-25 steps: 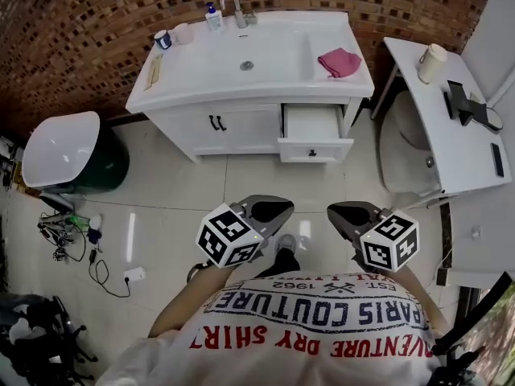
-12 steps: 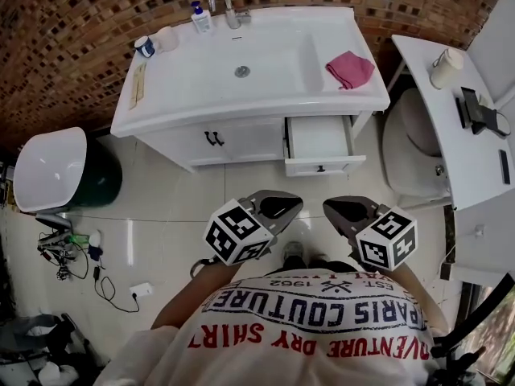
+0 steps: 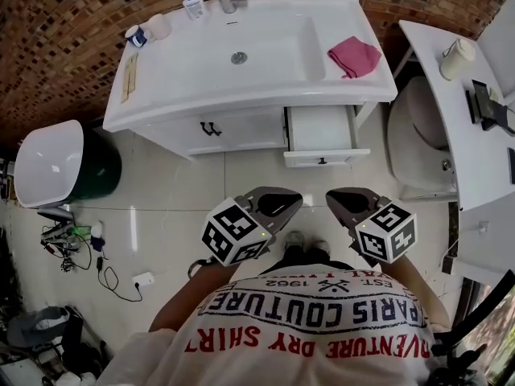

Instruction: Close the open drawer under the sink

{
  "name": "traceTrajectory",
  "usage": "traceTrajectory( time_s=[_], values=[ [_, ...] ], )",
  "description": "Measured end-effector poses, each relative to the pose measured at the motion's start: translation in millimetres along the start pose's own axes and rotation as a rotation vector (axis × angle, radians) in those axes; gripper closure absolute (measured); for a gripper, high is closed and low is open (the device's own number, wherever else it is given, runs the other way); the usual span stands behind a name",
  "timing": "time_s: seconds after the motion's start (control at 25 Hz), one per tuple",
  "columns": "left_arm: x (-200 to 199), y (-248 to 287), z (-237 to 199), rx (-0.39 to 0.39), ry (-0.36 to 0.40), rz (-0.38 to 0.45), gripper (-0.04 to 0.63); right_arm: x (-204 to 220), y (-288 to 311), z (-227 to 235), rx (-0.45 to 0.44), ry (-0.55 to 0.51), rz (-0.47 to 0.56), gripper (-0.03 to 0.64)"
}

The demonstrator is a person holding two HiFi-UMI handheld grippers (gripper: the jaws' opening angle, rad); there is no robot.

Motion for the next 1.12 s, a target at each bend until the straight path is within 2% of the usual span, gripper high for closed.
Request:
traceTrajectory(
  time_s=[0.24,0.44,0.76,1.12],
  values=[
    [14,20,-20,0.031,-0.075,-0.026,0.612,38,45,62,0.084,0.114,-0.086,0.611],
    [32,32,-45,0.052,-0.139,-0.041,0.612,60,86,104,0.168,0.154,-0.157,0.611],
    [47,46,-82,0.065,-0.187,-0.065,0.612,92,146,172,0.27,0.25,-0.267,0.611],
    [61,49,-102,0.069,-0.223,-0.092,0.612,92,183,210,0.321,0.375,-0.24,0.611]
  ],
)
Point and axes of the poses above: the fingertips, and each gripper's own axes: y forward along the fingers, z to its right, x out of its underside, the point moved 8 cm from there along -y, backward along the fingers, and after that the axes turned 10 degrees about -z, right-handed, at the moved point
